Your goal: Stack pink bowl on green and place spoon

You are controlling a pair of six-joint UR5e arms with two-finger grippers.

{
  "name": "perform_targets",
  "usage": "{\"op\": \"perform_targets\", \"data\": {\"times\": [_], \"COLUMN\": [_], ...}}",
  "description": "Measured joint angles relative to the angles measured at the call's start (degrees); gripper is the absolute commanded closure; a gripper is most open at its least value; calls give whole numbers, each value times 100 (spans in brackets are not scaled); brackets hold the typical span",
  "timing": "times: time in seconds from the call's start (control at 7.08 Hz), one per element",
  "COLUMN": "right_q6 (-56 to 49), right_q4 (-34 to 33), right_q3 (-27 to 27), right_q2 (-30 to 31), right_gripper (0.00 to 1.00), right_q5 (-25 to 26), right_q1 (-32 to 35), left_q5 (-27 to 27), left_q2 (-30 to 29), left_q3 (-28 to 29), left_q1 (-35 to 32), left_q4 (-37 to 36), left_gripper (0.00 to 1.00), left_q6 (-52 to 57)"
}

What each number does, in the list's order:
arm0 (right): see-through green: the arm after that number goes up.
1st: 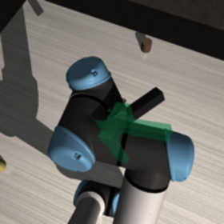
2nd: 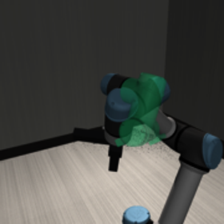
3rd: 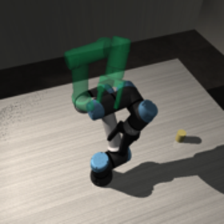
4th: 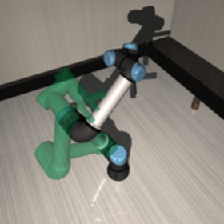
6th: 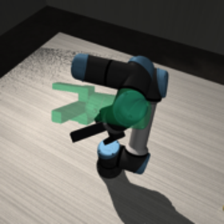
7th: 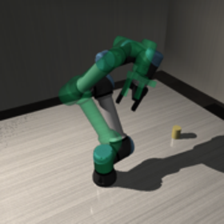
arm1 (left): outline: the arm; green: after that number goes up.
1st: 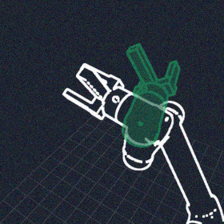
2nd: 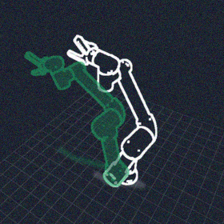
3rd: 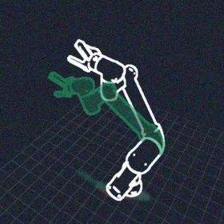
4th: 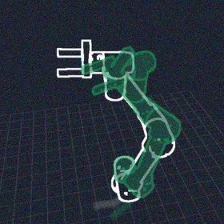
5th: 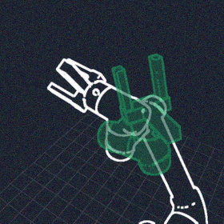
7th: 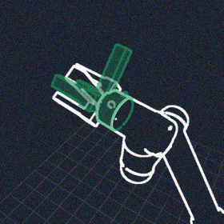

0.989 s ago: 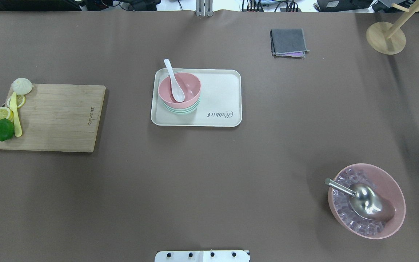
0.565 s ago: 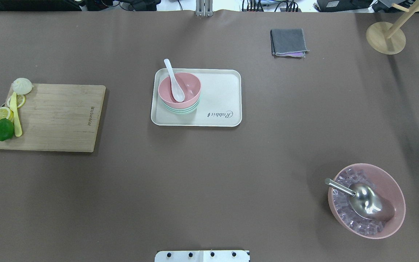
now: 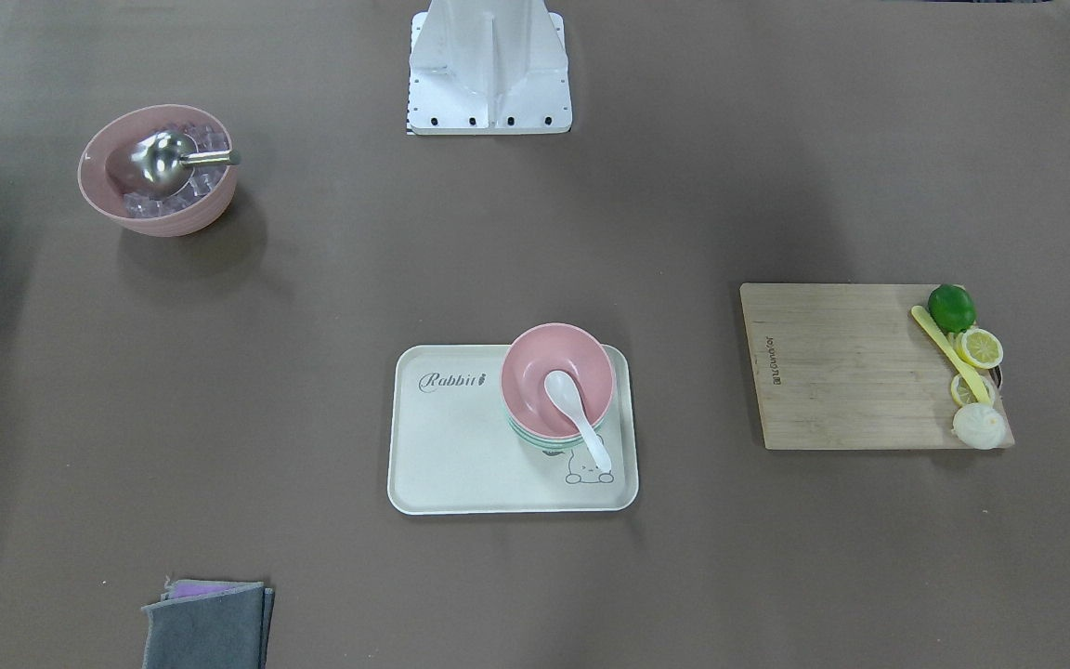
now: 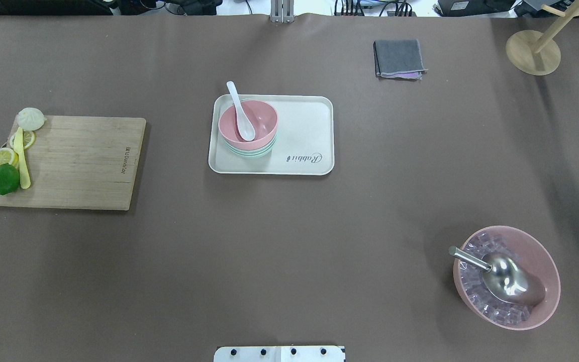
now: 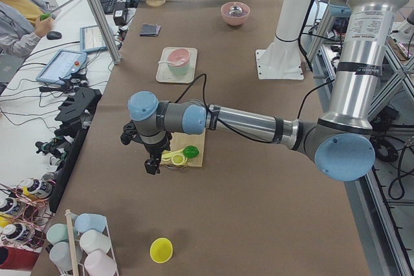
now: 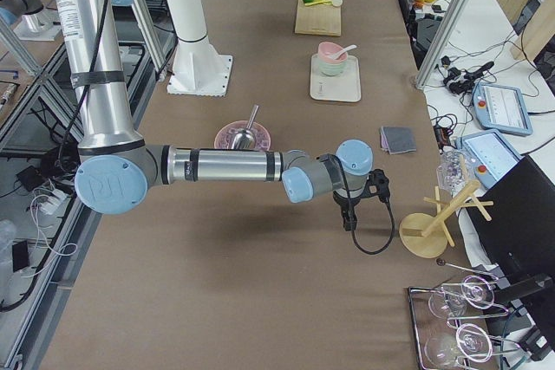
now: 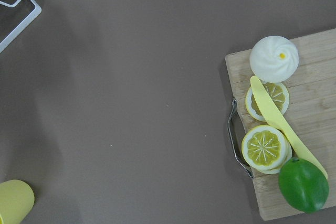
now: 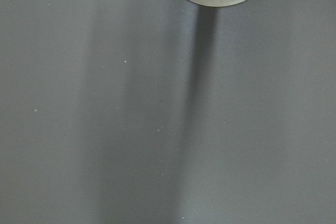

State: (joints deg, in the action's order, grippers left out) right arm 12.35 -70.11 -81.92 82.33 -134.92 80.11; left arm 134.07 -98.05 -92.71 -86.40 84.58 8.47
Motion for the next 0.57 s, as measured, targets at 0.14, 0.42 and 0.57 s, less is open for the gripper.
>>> {"op": "perform_targets", "data": {"times": [0.14, 0.42, 0.57], "right_q6": [-10, -20, -22], "right_q4": [-2, 3, 4], "right_q3": [-11, -20, -26], "right_q2": [40, 154, 193], "right_gripper": [0, 0, 0], "right_q5": [-17, -22, -29], "right_q1": [66, 111, 144], "left_q5": [5, 3, 9], "left_q2": [1, -19, -16], "left_q3": [-40, -52, -59], "left_q1": [-9, -5, 7], "left_q4": [27, 90, 98], "left_gripper": [2, 2, 2], "left_q6": [-288, -880, -959]}}
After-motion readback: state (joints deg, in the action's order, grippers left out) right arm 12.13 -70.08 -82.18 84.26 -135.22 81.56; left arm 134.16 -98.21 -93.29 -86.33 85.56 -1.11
